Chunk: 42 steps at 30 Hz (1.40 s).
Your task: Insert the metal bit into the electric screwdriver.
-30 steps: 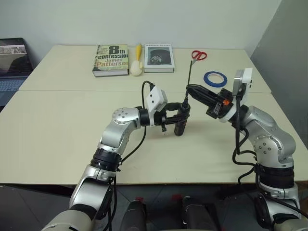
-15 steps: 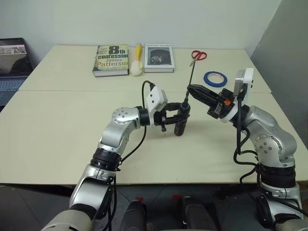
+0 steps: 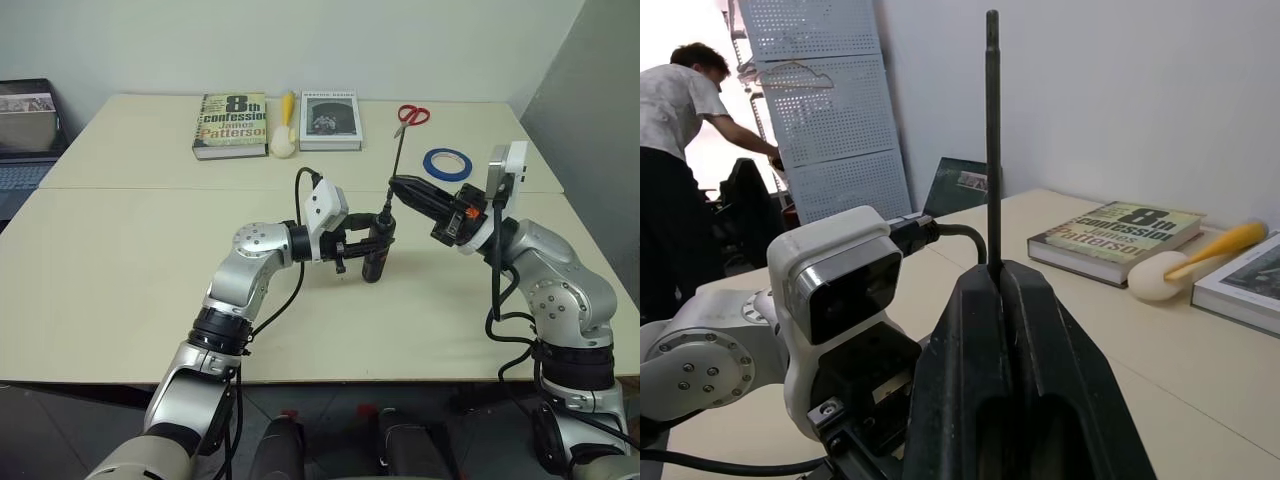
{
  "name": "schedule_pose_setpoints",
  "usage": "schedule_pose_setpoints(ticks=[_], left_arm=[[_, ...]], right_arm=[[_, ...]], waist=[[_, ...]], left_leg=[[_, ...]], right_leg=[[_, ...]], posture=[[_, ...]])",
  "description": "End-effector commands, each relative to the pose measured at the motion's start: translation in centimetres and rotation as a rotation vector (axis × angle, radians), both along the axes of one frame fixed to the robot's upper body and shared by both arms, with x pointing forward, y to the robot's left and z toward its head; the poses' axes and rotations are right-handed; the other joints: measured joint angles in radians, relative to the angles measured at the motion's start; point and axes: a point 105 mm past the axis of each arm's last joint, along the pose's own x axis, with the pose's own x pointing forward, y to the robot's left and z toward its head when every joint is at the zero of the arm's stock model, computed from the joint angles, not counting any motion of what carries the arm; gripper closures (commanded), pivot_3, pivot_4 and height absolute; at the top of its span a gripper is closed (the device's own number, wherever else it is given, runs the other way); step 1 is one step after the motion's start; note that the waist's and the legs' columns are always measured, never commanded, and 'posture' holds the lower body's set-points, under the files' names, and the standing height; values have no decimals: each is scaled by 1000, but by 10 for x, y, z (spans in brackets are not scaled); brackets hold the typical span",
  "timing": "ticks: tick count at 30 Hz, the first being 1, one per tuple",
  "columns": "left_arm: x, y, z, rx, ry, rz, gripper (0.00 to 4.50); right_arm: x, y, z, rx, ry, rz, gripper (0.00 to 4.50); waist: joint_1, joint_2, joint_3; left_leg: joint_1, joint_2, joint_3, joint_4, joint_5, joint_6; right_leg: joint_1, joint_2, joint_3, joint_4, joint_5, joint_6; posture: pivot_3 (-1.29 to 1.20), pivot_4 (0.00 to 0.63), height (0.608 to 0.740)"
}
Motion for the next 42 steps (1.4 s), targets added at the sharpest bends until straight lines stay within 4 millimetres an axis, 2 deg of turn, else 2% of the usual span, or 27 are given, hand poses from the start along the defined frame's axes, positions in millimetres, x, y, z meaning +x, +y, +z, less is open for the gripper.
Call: schedule_pose_setpoints(ticks=[1,6,25,42], left_arm=[[-3,-5,2,14,-10,-32,2843],[-4,-5,2,14,-9,-32,2843],[-3,-6,1,13,-2,-32,2843],[-4,-6,-1,15,3,-34,2843]], right_arm=[[-6,0,20,20,-85,3,4500],[-7,1,30,34,-114,-3,4500],[-10,0,15,-6,-72,12,4500],[-13,3,11,-13,-57,30,4500]], waist=[[0,0,0],[0,0,0],[0,0,0],[0,0,0]], left_leg=[[0,0,0,0,0,0],[0,0,0,0,0,0],[0,0,0,0,0,0],[0,0,0,0,0,0]], right_leg=[[0,0,0,0,0,0],[0,0,0,0,0,0],[0,0,0,0,0,0],[0,0,0,0,0,0]], posture=[[0,150,740],[0,150,740],[0,150,740],[0,150,740]])
